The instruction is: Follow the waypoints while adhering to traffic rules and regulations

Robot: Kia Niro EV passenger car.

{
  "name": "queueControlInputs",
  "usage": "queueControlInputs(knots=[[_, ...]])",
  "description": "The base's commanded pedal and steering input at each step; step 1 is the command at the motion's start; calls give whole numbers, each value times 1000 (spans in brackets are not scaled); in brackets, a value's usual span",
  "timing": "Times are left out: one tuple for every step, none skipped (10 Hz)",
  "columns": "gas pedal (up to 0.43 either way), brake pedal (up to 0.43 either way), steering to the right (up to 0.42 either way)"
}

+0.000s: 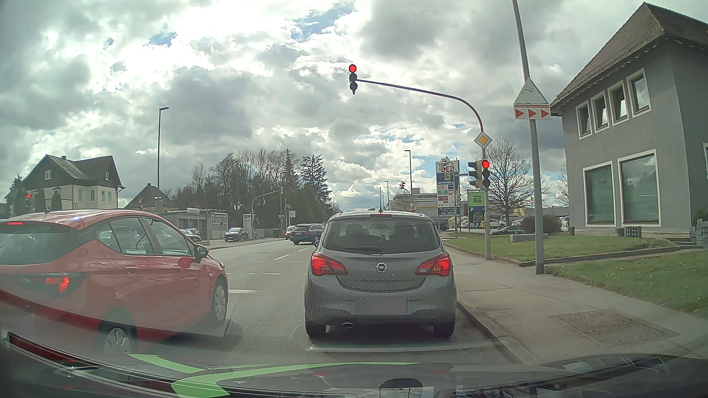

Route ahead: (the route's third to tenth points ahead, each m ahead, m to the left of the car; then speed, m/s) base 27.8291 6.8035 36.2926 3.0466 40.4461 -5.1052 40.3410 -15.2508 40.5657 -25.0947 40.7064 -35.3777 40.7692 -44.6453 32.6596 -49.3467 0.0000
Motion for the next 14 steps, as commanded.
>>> queueControlInputs(knots=[[0, 317, -4], [0, 317, -4], [0, 317, -3], [0, 317, -4], [0, 317, -4], [0, 317, -3], [0, 317, -3], [0, 323, -4], [0, 317, -3], [0, 317, -3], [0, 317, -4], [0, 317, -3], [0, 317, -3], [0, 317, -3]])
